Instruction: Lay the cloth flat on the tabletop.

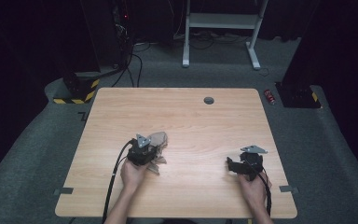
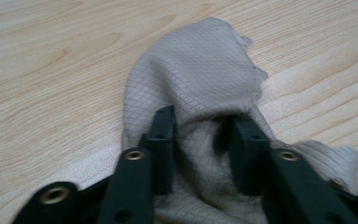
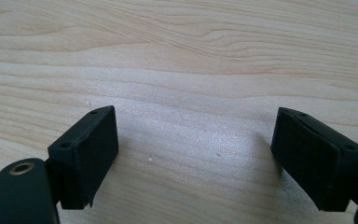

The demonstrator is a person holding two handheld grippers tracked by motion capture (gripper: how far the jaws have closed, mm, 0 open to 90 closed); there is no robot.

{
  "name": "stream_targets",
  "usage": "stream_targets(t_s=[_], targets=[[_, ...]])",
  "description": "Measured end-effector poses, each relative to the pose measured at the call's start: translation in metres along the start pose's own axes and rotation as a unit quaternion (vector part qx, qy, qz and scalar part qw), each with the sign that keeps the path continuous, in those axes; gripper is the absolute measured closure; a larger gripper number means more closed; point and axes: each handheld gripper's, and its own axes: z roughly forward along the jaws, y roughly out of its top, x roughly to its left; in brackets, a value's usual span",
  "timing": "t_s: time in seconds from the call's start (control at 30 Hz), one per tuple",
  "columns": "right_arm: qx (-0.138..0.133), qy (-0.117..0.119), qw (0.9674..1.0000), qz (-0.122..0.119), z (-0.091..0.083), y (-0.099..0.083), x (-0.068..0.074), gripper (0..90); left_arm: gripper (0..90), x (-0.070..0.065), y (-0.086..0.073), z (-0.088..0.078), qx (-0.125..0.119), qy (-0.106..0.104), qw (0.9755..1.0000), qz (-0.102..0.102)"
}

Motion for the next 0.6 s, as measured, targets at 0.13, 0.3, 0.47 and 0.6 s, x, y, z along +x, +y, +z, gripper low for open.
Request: stream_targets(t_s=[0.13, 0.3, 0.47, 0.6], targets=[[-0.001, 0.0, 1.0, -0.001, 0.0, 0.0, 0.0, 14.4, 78.7, 0.001, 0.001, 0.001, 0.0, 0.003, 1.0, -0.008], [0.0, 0.0, 1.0, -0.001, 0.0, 0.0, 0.0, 14.5, 81.4, 0.001, 0.002, 0.0, -0.01, -0.013, 0.9998, -0.013], [-0.001, 0.0, 1.0, -0.001, 0.0, 0.0, 0.0, 14.4, 81.3, -0.008, 0.013, -0.005, -0.021, -0.03, 0.9993, 0.001], [0.0, 0.0, 1.0, -0.001, 0.0, 0.0, 0.0, 14.4, 81.3, -0.018, 0.026, -0.01, -0.04, -0.055, 0.9977, 0.002]])
